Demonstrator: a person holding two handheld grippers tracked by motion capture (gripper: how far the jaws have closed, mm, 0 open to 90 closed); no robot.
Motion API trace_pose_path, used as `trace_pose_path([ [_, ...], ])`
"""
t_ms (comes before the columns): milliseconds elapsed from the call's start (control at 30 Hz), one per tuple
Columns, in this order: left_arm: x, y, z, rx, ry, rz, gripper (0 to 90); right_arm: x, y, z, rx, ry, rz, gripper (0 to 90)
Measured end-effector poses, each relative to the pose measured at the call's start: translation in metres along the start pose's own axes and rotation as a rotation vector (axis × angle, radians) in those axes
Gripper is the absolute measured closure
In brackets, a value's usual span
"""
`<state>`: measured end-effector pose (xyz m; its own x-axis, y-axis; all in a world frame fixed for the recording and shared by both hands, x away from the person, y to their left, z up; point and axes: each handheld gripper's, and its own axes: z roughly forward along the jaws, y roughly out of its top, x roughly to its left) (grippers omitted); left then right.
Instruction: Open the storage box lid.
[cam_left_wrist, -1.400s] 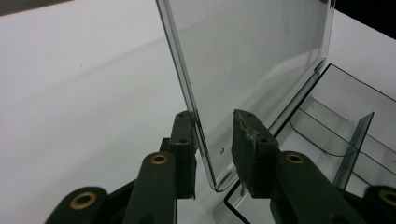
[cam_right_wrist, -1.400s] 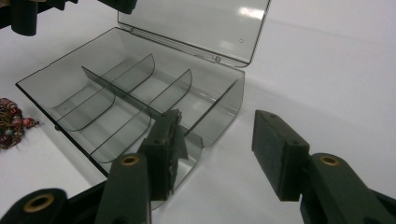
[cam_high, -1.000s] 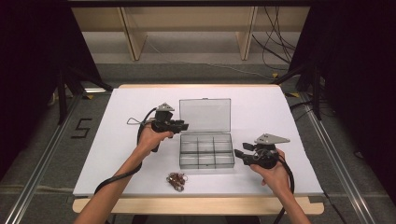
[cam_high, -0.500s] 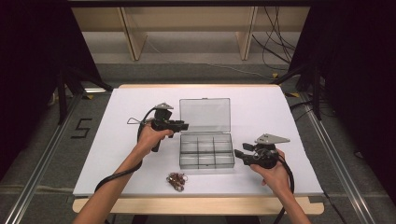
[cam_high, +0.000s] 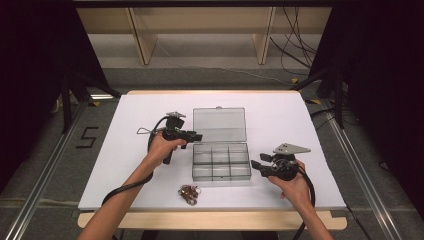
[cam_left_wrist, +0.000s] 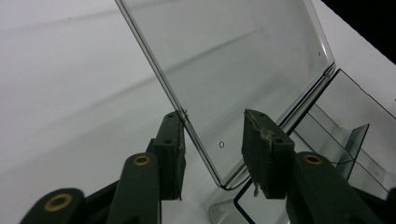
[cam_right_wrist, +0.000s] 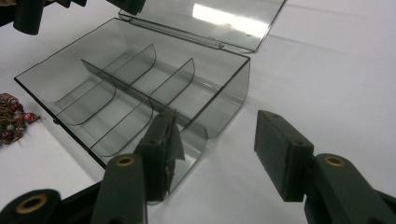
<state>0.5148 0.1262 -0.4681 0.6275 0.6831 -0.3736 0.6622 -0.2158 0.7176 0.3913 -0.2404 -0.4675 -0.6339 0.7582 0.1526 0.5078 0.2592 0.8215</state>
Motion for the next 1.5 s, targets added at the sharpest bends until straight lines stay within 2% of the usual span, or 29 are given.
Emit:
trace_pose_path([
  [100, 0.004, -0.0018, 0.0005, -0.005, -0.029, -0.032, 58.5, 0.0, -0.0005, 0.001, -0.003, 0.008, 0.008, 50.3],
  [133, 0.0043, -0.0021, 0.0004, -0.004, -0.028, -0.037, 58.6, 0.0015, -0.001, 0.0018, -0.007, 0.016, 0.027, 50.3],
  [300, 0.0036, -0.002, 0.0005, 0.0, -0.022, -0.048, 58.4, 0.0018, -0.0005, -0.0004, 0.015, 0.019, 0.04, 50.3],
  [367, 0.0041, -0.0019, 0.0008, 0.003, -0.023, -0.055, 58.2, 0.0017, -0.0004, -0.0007, 0.015, 0.016, 0.04, 50.3],
  [400, 0.0044, -0.0019, 0.0008, 0.004, -0.024, -0.057, 58.1, -0.0007, -0.0003, 0.0001, 0.003, 0.016, 0.017, 50.3],
  [467, 0.0046, -0.0022, 0.001, 0.003, -0.022, -0.068, 58.0, -0.0005, -0.0003, -0.0001, 0.007, 0.015, 0.015, 50.3],
  [500, 0.0048, -0.0023, 0.001, 0.005, -0.025, -0.073, 57.9, -0.0002, -0.0003, 0.0, 0.008, 0.016, 0.019, 50.3],
  [533, 0.0049, -0.0025, 0.0011, 0.005, -0.025, -0.076, 57.7, 0.0025, -0.0007, 0.0, 0.013, 0.019, 0.05, 50.3],
  [567, 0.0051, -0.0026, 0.0012, 0.006, -0.023, -0.08, 57.5, 0.0013, -0.0007, 0.0007, 0.004, 0.017, 0.03, 50.3],
  [600, 0.0052, -0.0026, 0.0011, 0.009, -0.024, -0.088, 57.5, 0.0015, -0.0013, 0.0018, -0.01, 0.022, 0.03, 50.3],
  [667, 0.0067, -0.0026, 0.0005, 0.026, -0.024, -0.079, 57.0, 0.0023, -0.0013, 0.0016, -0.001, 0.026, 0.036, 50.3],
  [733, 0.0059, -0.0027, 0.0018, 0.012, -0.02, -0.101, 56.5, 0.0018, -0.0014, 0.002, -0.005, 0.017, 0.026, 50.3],
  [1067, 0.0082, -0.0042, 0.0017, 0.01, -0.034, -0.129, 56.7, 0.0018, -0.0015, 0.0013, 0.011, 0.015, 0.025, 50.3],
  [1200, 0.0076, -0.005, 0.0017, 0.006, -0.028, -0.137, 56.4, 0.0019, -0.0017, 0.0013, 0.012, 0.015, 0.025, 50.3],
  [1267, 0.0077, -0.0052, 0.0007, 0.002, 0.004, -0.124, 54.8, 0.0026, -0.0021, 0.0024, 0.008, 0.025, 0.03, 50.3],
  [1300, 0.0075, -0.0054, 0.0003, -0.001, 0.008, -0.127, 57.6, 0.0034, -0.0021, 0.0024, 0.018, 0.025, 0.042, 50.3],
  [1400, 0.0068, -0.0054, -0.0007, 0.001, 0.007, -0.137, 55.0, 0.0029, -0.0023, 0.0027, 0.016, 0.025, 0.04, 50.3],
  [1467, 0.0061, -0.0049, -0.0023, 0.0, 0.024, -0.13, 53.6, 0.0029, -0.0022, 0.0023, 0.019, 0.025, 0.045, 50.3],
  [1500, 0.006, -0.0047, -0.0031, -0.001, 0.034, -0.121, 53.6, 0.0019, -0.0024, 0.0022, 0.005, 0.022, 0.031, 50.3],
])
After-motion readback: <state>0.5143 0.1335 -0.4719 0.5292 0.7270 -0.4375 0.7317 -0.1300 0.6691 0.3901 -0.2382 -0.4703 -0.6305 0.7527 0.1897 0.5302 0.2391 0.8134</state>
